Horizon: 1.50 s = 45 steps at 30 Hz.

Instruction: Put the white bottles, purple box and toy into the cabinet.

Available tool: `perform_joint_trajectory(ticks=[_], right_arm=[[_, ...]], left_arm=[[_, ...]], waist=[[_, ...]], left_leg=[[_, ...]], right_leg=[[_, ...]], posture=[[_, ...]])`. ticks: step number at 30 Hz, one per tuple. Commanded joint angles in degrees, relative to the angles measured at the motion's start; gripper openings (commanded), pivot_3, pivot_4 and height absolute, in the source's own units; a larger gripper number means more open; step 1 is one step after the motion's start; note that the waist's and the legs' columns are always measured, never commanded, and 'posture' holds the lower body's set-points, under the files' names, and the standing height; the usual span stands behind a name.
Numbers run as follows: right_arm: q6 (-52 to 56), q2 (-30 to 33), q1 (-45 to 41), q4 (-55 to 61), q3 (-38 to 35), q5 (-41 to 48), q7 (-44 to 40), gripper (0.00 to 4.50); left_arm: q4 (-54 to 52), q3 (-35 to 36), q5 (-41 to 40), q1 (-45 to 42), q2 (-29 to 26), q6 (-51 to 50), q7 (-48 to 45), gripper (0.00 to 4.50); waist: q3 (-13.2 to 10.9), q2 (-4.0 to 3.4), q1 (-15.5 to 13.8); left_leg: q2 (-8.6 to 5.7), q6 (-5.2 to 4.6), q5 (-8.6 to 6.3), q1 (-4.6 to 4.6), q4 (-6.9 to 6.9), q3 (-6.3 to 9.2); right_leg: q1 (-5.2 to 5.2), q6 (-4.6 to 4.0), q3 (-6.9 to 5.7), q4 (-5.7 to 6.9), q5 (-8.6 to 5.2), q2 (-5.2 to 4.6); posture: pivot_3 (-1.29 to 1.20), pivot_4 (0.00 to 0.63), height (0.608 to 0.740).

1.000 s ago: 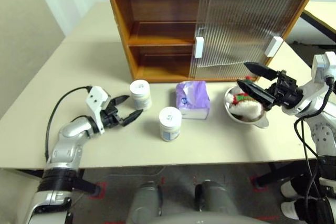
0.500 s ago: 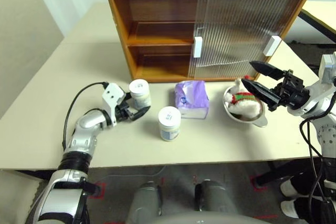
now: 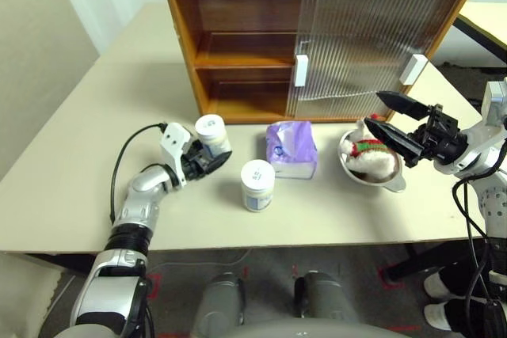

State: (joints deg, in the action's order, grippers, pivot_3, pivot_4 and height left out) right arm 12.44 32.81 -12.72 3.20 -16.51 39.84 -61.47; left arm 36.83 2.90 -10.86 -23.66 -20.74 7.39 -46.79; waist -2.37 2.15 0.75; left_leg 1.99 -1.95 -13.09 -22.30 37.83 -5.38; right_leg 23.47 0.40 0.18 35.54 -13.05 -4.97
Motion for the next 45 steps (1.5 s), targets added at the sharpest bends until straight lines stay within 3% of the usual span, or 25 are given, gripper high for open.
perform_joint_trajectory(ticks=[1, 4, 16, 34, 45], right_arm=[[0.2, 0.2, -0.2, 0.8, -0.2, 0.4, 0.1, 4.50], [0.2, 0.2, -0.3, 0.6, -0.1, 0.4, 0.0, 4.50], [0.7, -0.5, 1.0, 3.3, 0.0, 0.9, 1.5, 4.50], [2.0, -1.2, 4.0, 8.3, 0.5, 1.5, 4.7, 4.50], [1.9, -2.9, 4.7, 9.8, 5.8, -5.2, 11.0, 4.50]], left_arm=[[-3.4, 0.7, -0.3, -4.6, 1.2, -2.2, 4.0, 3.17], [-3.4, 0.5, 0.4, -7.8, 2.6, -4.3, 7.7, 3.17], [15.6, -2.9, 8.4, -21.7, 7.4, -0.4, 18.2, 3.17], [31.3, -2.6, 11.0, -29.9, 10.4, 3.6, 26.3, 3.17], [34.7, -2.5, 12.7, -32.1, 11.0, 4.6, 30.5, 3.17]], waist=[[0.0, 0.06, 0.0], [-0.1, 0.10, -0.1], [-0.1, 0.17, 1.2], [-0.2, 0.31, 1.5], [-0.2, 0.35, 1.8]], left_leg=[[0.00, 0.00, 0.00, 0.00, 0.01, 0.01], [-0.02, 0.00, 0.00, -0.03, 0.02, 0.02], [-0.19, -0.02, -0.02, -0.09, 0.01, 0.04], [-0.19, -0.02, -0.03, -0.11, 0.01, 0.05], [-0.18, 0.00, -0.05, -0.10, 0.01, 0.04]], right_leg=[[0.00, 0.05, -0.01, 0.00, 0.03, 0.01], [0.00, 0.63, -0.02, -0.01, 0.37, 0.01], [0.03, 0.67, -0.03, -0.09, 0.35, 0.13], [0.03, 0.70, -0.04, -0.11, 0.36, 0.10], [0.05, 0.71, -0.05, -0.11, 0.36, 0.10]], posture=[[-0.03, 0.000, 0.740], [-0.03, 0.000, 0.740], [-0.06, 0.000, 0.740], [-0.09, 0.000, 0.740], [-0.10, 0.007, 0.740]])
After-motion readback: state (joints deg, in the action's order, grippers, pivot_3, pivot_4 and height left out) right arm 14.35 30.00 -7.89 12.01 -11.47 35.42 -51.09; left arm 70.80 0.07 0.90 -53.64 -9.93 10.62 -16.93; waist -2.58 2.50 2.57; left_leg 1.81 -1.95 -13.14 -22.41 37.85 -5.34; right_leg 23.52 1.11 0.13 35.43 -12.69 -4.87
